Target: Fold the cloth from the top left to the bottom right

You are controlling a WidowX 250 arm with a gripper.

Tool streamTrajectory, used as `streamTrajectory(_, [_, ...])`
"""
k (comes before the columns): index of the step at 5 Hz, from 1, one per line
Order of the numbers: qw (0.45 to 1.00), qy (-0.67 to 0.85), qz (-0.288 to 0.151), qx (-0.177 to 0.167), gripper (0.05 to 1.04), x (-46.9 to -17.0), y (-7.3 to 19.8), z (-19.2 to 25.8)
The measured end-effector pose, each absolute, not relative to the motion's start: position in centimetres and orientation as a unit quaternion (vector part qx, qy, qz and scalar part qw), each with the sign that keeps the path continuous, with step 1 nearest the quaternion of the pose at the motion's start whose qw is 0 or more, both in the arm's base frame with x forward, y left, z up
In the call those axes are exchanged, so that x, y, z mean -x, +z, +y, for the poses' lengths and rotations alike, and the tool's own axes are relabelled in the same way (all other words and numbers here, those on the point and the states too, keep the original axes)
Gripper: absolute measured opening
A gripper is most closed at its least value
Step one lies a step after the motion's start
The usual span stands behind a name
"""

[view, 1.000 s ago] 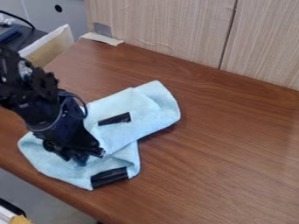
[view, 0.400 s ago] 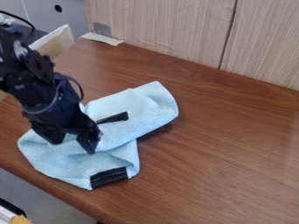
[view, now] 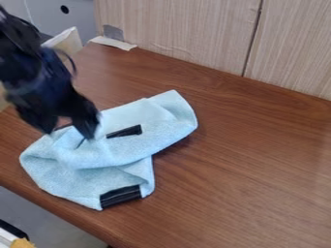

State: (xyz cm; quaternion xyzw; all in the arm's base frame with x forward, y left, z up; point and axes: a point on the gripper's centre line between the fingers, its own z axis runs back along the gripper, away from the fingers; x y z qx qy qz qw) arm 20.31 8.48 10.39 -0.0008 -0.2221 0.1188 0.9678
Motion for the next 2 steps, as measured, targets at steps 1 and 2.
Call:
streamTrajectory(1, [0.957, 0.129, -0.259, 0.012, 1.001, -20.6, 13.7, 9.2])
streamTrajectory(2, [0.95, 0.13, -0.282, 0.014, 1.001, -20.5, 15.6, 9.7])
